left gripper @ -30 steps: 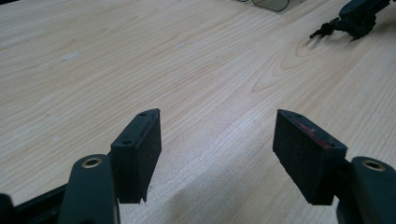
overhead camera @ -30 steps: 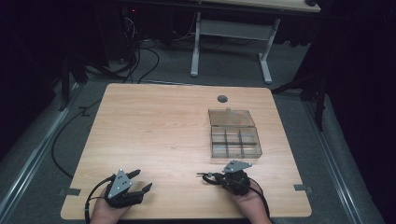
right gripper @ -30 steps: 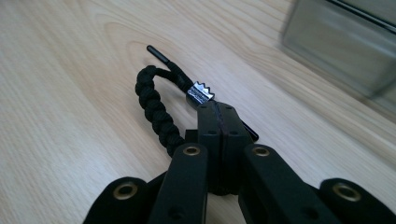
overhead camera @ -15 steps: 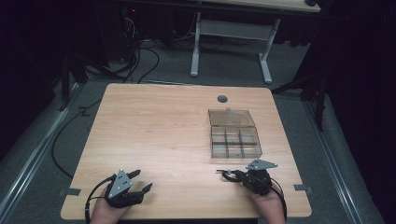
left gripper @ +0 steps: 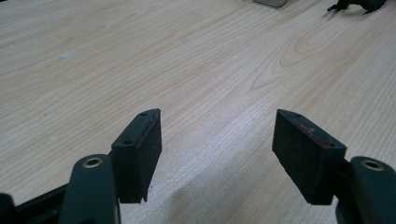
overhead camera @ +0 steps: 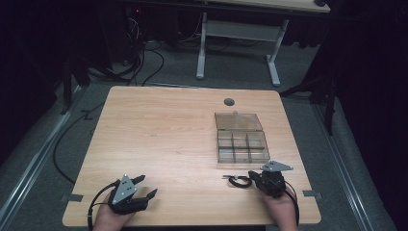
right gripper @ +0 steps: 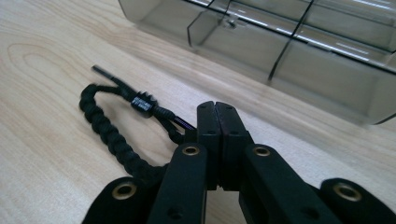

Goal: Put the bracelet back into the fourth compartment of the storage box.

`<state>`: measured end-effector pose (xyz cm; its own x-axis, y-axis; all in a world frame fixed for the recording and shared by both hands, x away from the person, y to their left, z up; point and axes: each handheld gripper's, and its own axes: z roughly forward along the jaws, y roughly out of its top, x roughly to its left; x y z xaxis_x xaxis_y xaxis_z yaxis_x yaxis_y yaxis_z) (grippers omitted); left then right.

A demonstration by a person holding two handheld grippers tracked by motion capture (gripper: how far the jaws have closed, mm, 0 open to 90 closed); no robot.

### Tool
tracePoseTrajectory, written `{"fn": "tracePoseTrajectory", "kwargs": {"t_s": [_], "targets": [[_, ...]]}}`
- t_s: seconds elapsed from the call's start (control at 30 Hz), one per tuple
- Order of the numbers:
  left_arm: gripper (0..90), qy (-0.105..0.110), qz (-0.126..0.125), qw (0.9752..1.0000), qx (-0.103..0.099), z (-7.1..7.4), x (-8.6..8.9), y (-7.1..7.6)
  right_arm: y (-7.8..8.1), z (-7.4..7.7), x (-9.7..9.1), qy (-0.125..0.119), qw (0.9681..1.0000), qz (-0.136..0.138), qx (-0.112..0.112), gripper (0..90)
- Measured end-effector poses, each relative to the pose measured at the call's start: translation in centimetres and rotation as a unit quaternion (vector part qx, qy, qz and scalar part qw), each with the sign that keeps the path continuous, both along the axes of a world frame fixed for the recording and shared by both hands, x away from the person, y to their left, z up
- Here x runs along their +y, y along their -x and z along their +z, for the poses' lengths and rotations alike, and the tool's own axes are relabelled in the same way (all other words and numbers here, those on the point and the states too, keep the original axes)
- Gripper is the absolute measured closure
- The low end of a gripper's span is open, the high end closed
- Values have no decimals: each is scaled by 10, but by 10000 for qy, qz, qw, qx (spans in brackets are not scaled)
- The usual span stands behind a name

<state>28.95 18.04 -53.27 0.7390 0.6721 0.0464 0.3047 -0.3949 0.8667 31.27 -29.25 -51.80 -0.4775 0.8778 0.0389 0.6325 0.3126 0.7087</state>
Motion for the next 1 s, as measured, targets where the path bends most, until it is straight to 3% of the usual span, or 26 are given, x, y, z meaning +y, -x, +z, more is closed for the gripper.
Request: {"fn": "tracePoseTrajectory", "kwargs": {"t_s": [0.47,0.67,1.0], "targets": [[334,2,-13,10000,-4,0,0,0,15,2,18,6,9995,314,65,856],[335,-13,-10,10000,-2,0,0,0,14,4,13,-76,9998,177,-79,807],[336,-16,-37,10000,-14,0,0,1,7,7,13,-62,9998,158,74,689]]}}
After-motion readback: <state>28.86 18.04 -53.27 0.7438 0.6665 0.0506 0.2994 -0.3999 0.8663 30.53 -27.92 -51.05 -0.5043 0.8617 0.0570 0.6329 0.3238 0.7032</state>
